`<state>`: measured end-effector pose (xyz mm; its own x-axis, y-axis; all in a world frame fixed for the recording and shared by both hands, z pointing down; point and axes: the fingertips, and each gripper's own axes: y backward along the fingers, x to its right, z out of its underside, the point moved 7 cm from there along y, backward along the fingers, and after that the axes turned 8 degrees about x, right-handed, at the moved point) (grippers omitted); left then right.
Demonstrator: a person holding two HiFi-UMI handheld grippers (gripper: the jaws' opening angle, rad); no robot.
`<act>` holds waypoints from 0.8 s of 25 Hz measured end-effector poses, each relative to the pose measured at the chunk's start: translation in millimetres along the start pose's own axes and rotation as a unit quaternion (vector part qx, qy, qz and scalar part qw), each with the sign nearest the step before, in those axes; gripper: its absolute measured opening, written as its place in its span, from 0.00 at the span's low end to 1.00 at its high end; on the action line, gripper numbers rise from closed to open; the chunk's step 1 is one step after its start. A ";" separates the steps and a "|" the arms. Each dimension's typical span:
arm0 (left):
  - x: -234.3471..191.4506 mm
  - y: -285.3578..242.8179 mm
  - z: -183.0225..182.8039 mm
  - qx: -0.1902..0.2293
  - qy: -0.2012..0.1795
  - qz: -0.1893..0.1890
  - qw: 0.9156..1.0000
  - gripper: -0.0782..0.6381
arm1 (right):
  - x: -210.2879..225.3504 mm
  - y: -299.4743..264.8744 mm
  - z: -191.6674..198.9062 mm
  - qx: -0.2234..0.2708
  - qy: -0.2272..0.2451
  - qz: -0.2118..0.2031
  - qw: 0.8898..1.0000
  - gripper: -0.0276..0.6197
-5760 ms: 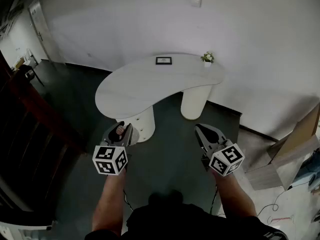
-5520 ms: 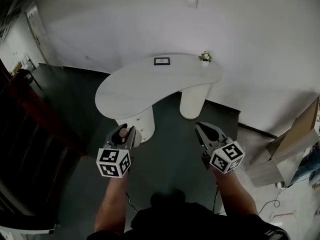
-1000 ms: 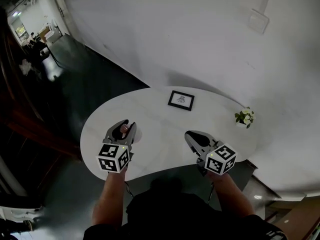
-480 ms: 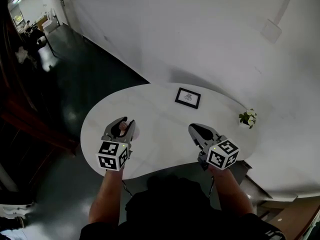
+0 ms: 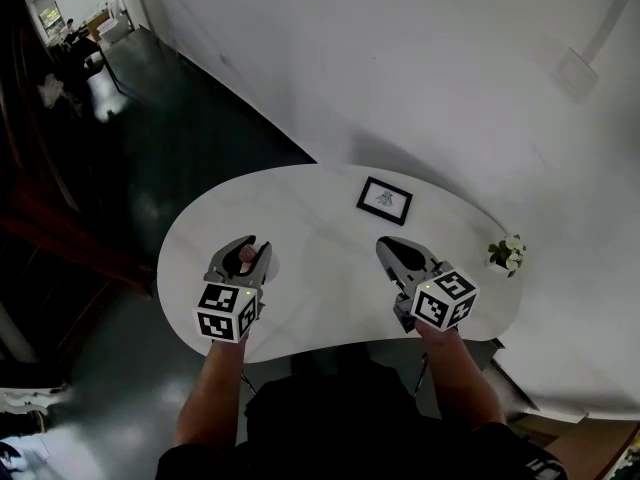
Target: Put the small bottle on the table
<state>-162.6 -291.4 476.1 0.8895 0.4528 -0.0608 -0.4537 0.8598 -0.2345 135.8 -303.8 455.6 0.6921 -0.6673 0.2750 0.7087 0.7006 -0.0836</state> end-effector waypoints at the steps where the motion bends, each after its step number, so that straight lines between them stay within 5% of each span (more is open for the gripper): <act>1: 3.3 -8.1 0.2 -0.006 -0.001 -0.004 1.000 0.28 | 11.0 -4.4 -0.7 0.000 -0.004 -0.006 1.000 0.06; 10: 40.7 -85.9 0.9 -0.027 0.012 -0.027 0.999 0.28 | 98.0 -27.7 -3.1 -0.023 -0.019 -0.066 0.997 0.06; 20: 72.1 -136.8 14.1 -0.042 0.028 -0.016 0.999 0.28 | 120.5 -31.8 9.9 -0.046 -0.043 -0.086 0.994 0.06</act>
<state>-37.1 -373.1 517.5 0.9065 0.4089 -0.1056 -0.4204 0.8500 -0.3175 195.3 -403.9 500.9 0.5485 -0.7480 0.3738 0.8276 0.5494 -0.1149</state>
